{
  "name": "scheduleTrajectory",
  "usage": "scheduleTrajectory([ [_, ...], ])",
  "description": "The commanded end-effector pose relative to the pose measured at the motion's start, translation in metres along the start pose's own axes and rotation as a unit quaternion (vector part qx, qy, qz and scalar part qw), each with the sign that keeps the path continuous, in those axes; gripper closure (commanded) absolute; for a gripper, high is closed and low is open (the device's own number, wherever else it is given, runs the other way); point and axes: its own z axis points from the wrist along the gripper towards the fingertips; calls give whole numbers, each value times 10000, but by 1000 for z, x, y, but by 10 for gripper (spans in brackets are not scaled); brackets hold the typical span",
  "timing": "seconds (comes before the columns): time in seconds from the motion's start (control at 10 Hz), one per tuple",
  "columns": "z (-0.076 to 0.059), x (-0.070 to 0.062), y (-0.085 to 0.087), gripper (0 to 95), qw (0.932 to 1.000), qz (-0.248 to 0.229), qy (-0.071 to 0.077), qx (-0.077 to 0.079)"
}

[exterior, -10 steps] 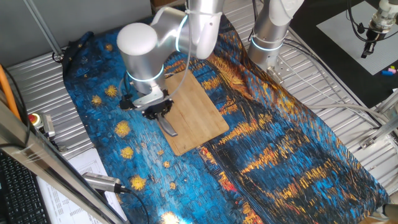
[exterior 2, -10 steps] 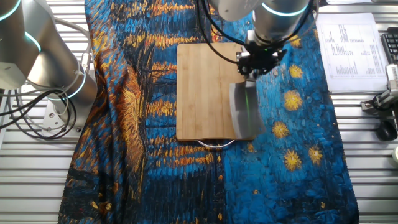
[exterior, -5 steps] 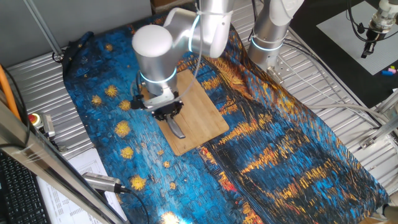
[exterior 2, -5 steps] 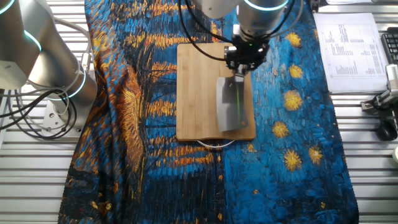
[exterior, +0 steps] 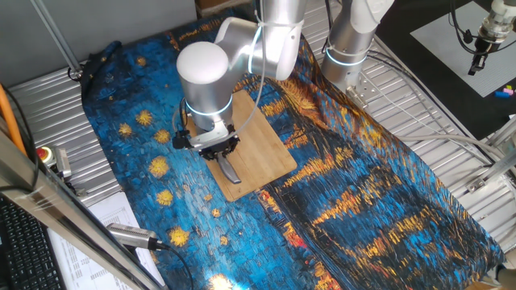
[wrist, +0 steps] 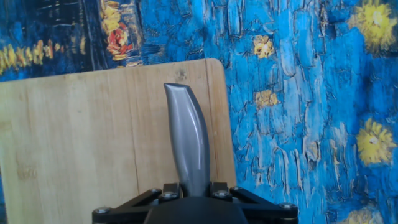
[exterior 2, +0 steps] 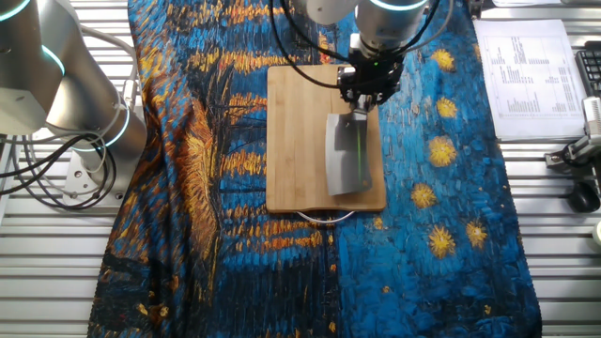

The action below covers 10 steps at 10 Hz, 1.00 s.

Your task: Put the knife on the cutting board

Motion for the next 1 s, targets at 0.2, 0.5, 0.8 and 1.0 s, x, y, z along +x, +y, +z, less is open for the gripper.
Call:
scheduleTrajectory([
  [0.2,3,1,4,950,10000,97,17,-11],
  [0.5,4,0,6,950,10000,44,6,-11],
  [0.8,6,0,9,950,9998,195,7,-7],
  [1.0,6,0,9,950,9999,151,11,-8],
])
